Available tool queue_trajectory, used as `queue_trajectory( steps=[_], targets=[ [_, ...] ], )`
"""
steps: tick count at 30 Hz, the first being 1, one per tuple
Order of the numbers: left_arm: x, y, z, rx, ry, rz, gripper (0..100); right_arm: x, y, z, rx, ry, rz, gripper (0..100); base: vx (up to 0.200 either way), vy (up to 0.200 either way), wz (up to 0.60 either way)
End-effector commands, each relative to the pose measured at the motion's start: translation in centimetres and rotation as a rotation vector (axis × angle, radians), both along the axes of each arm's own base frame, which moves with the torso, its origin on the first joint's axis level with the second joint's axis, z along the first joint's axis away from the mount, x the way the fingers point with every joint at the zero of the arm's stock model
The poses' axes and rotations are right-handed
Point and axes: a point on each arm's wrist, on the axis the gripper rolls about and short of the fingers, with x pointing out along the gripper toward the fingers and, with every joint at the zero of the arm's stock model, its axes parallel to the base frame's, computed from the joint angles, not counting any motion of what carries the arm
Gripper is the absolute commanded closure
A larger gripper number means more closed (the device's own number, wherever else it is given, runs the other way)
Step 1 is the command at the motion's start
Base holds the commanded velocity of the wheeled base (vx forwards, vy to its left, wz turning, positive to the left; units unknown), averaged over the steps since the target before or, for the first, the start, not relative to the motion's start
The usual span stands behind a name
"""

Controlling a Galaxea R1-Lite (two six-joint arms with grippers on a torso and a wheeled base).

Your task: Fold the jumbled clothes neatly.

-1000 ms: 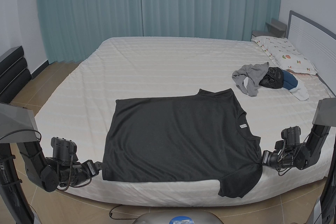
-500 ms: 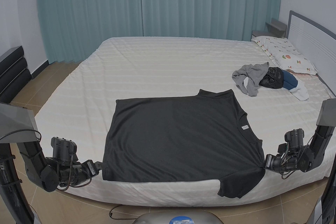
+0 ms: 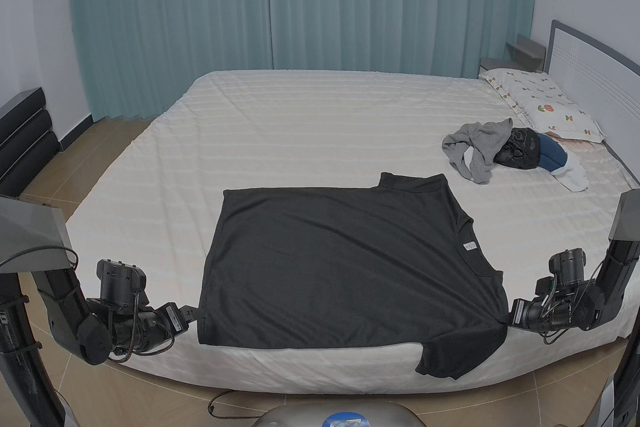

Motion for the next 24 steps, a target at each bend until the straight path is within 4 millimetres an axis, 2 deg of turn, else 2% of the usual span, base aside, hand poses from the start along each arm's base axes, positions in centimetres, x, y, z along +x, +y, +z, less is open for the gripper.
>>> queue_trajectory(
  steps=[1, 5, 12, 17, 24],
  targets=[
    [0.1, 0.0, 0.3, -0.002, -0.013, 0.003, 0, 0.2, 0.0, 0.8, 0.002, -0.039, 0.001, 0, 0.000, 0.000, 0.00],
    [0.3, 0.1, 0.5, -0.004, -0.028, 0.007, 0, 0.4, 0.0, 1.9, 0.011, -0.086, -0.003, 0, 0.000, 0.000, 0.00],
    [0.7, 0.1, 0.6, -0.029, -0.030, 0.036, 0, 1.5, 0.3, 5.2, 0.062, -0.213, -0.049, 0, 0.000, 0.000, 0.00],
    [0.8, 0.4, 0.6, -0.032, -0.030, 0.051, 0, 1.6, 0.6, 5.4, 0.068, -0.226, -0.040, 0, 0.000, 0.000, 0.00],
    [0.8, 0.4, 0.4, -0.030, -0.024, 0.050, 0, 2.1, 0.7, 5.7, 0.079, -0.245, -0.047, 0, 0.000, 0.171, 0.00]
  ],
)
